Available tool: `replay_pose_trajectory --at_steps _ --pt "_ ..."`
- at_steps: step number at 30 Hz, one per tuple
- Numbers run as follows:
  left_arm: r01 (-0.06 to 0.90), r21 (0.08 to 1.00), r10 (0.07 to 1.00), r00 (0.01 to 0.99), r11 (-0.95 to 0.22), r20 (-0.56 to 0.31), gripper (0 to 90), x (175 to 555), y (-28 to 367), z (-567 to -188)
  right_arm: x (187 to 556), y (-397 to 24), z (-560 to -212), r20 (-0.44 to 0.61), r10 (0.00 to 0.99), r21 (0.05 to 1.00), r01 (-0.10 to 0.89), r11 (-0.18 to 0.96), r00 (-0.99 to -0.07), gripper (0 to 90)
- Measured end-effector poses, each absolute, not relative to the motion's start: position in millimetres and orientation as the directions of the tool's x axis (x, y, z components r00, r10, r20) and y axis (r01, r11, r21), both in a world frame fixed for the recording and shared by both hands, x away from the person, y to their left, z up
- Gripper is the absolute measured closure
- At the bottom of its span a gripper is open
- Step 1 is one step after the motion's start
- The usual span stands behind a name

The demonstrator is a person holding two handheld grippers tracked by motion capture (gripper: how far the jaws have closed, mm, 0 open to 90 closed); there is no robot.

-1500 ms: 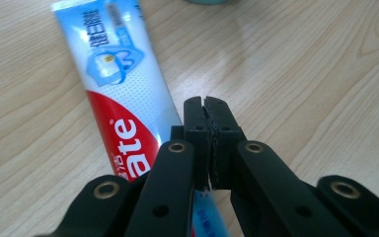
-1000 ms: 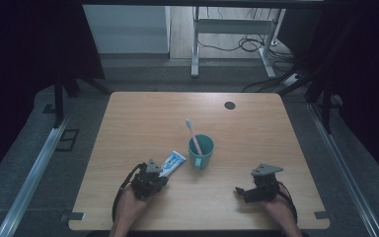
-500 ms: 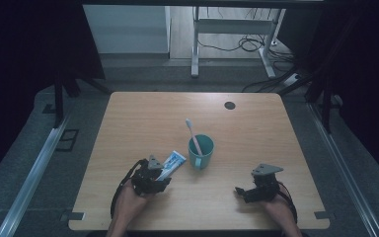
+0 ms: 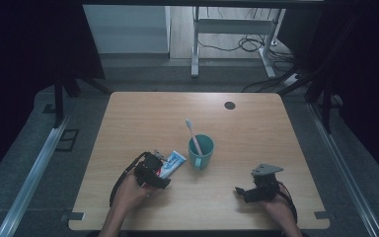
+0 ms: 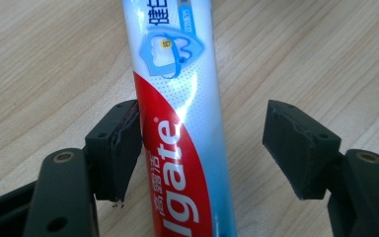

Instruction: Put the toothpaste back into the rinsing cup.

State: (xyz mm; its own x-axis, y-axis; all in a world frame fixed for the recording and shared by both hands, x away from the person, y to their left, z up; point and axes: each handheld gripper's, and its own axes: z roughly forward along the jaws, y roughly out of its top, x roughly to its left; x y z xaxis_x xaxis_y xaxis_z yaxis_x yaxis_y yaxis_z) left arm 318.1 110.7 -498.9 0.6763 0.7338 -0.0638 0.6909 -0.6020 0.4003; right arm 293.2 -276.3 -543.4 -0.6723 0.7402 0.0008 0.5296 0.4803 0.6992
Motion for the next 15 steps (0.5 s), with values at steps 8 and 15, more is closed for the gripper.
replay_pose_trajectory --at_steps 8,15 --pt "0.714 0.289 0.735 0.676 -0.637 -0.050 29.9 332 99 -496 293 -276 -543 0.001 0.739 0.699 0.529 0.481 -0.673 0.0" --pt "0.728 0.203 0.739 0.673 -0.655 -0.034 29.9 342 90 -496 293 -276 -543 0.000 0.740 0.699 0.529 0.481 -0.673 0.0"
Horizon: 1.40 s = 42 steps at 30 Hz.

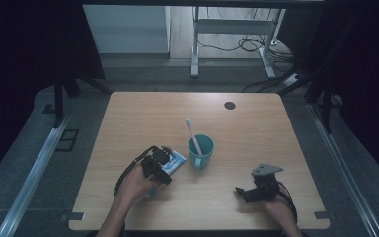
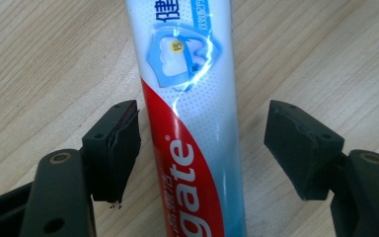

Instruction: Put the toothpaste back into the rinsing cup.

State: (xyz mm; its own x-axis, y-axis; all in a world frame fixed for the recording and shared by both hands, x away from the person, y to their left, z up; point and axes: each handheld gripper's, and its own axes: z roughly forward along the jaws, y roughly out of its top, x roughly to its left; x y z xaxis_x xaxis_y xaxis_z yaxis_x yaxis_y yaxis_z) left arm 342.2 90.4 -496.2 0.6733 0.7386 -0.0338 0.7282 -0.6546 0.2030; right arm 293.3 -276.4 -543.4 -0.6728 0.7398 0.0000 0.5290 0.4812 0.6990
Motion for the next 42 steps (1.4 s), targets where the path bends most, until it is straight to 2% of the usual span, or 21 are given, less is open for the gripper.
replay_pose_trajectory --at_steps 6,13,20,29,42 --pt "0.738 0.133 0.742 0.670 -0.662 -0.025 34.0 350 87 -499 293 -276 -543 0.000 0.740 0.699 0.529 0.481 -0.673 0.0" --pt "0.750 0.070 0.750 0.661 -0.658 -0.033 45.0 357 83 -501 293 -276 -543 0.000 0.740 0.699 0.529 0.481 -0.673 0.0" --pt "0.762 0.033 0.760 0.648 -0.647 -0.053 49.0 361 82 -501 293 -276 -543 0.000 0.740 0.699 0.529 0.481 -0.673 0.0" --pt "0.757 0.045 0.753 0.653 -0.652 -0.079 66.2 361 86 -495 293 -276 -543 -0.001 0.740 0.699 0.528 0.482 -0.673 0.0" --pt "0.764 0.133 0.751 0.646 -0.632 -0.140 71.9 356 102 -493 293 -276 -543 0.000 0.740 0.699 0.529 0.481 -0.673 0.0"
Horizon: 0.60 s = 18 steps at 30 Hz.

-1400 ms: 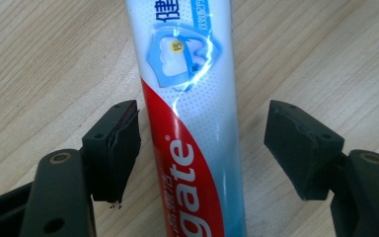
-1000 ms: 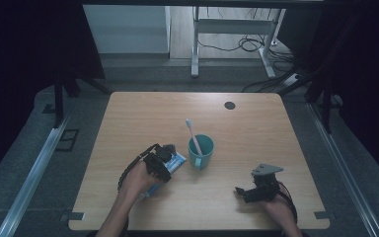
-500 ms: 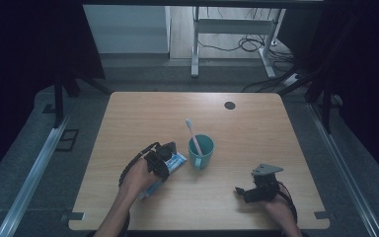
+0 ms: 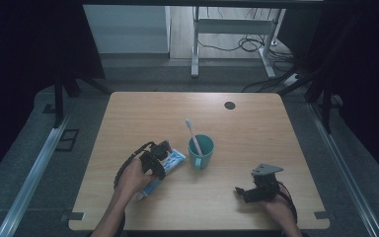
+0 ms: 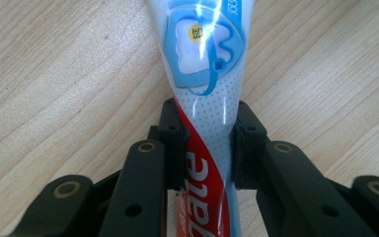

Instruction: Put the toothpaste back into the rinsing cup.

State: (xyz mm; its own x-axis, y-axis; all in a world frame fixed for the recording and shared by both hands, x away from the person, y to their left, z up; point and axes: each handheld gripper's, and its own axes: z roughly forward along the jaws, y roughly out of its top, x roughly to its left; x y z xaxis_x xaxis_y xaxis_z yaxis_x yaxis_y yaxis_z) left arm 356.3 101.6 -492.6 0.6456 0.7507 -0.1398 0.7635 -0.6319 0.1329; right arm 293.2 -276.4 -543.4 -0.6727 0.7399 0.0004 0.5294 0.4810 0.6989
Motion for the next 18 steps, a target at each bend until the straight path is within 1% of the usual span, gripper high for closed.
replay_pose_trajectory --at_steps 13,18 --pt "0.753 0.214 0.744 0.654 -0.622 -0.138 72.6 348 112 -482 293 -276 -543 0.001 0.740 0.699 0.529 0.480 -0.673 0.0" --pt "0.743 0.266 0.737 0.660 -0.614 -0.143 72.5 343 118 -476 293 -276 -543 0.000 0.740 0.699 0.529 0.481 -0.672 0.0"
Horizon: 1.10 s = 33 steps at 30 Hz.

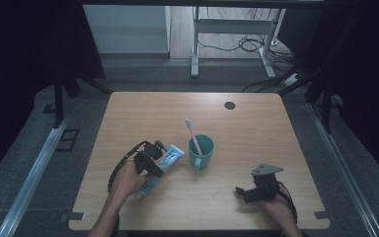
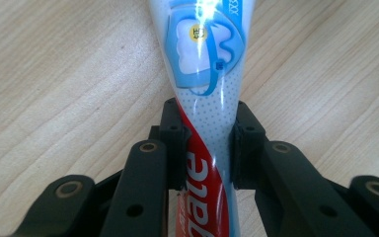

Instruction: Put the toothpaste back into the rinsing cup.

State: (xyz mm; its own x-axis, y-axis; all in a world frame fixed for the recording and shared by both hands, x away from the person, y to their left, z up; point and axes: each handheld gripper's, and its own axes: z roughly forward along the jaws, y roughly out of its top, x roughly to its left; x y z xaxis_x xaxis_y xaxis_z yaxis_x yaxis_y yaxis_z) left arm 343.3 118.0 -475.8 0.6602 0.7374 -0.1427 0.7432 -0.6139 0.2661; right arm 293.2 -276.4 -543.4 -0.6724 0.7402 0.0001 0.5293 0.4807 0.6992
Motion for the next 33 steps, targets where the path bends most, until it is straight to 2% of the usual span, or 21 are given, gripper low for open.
replay_pose_trajectory --at_steps 17,33 --pt "0.667 0.434 0.685 0.714 -0.605 -0.145 72.6 324 132 -459 293 -276 -543 -0.001 0.741 0.701 0.528 0.480 -0.672 0.0" --pt "0.612 0.551 0.663 0.736 -0.567 -0.136 72.6 314 139 -443 293 -277 -543 -0.001 0.739 0.701 0.527 0.481 -0.673 0.0"
